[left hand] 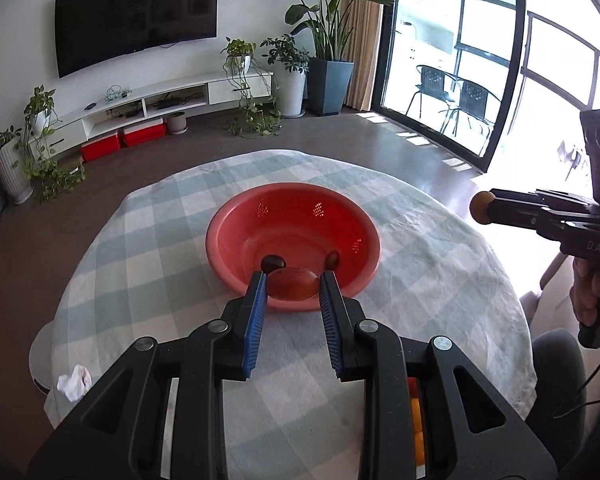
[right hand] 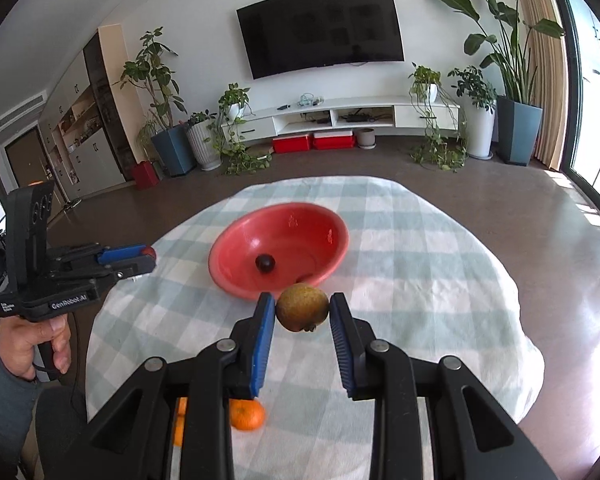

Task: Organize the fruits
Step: 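Lift both held fruits and carry them over the red bowl, then lower into the bowl and open the left tool while the right tool releases the pear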

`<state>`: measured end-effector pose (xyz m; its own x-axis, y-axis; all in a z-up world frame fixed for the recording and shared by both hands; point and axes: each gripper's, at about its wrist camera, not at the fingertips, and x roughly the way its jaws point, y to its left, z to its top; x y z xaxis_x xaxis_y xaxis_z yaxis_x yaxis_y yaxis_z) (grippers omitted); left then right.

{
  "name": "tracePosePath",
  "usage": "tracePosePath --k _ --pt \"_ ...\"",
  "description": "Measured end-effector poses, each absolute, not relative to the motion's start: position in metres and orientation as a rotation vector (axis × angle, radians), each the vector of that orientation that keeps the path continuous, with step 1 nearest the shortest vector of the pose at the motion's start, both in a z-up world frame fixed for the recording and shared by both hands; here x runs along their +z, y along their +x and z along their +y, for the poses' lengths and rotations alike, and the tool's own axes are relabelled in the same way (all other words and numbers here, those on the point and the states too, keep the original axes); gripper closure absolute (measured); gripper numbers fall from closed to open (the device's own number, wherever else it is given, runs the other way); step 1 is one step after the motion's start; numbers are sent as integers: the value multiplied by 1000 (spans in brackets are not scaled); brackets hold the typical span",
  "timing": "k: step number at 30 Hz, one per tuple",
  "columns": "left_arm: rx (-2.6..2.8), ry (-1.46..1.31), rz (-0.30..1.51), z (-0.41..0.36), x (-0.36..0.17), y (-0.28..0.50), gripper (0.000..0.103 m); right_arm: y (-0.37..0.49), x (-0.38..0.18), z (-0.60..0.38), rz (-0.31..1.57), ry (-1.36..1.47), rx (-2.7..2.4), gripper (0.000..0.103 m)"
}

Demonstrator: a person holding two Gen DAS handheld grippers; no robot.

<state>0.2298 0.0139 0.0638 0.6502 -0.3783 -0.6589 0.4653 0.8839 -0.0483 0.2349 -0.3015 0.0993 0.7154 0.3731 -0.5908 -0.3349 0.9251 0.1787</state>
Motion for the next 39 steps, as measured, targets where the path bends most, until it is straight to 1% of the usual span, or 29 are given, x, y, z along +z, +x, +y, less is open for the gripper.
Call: tracePosePath --k 3,5,10,15,25,34,39 --pt "-496 165 732 -2 63 256 78 265 107 -284 661 46 425 72" --pt "-514 195 755 -16 54 271 78 289 104 -273 688 40 441 72" --pt "-553 232 824 -37 17 301 78 345 80 -251 784 36 458 72" --pt "-569 231 864 -48 -10 317 78 380 51 -231 861 18 466 72" --pt "-579 268 902 -65 -38 333 78 412 9 -214 962 -20 438 72" --pt "-573 258 923 -68 -57 343 77 427 -14 -205 1008 -82 410 72" --pt "-567 258 928 -69 -62 346 77 426 -17 -198 1007 -124 411 72"
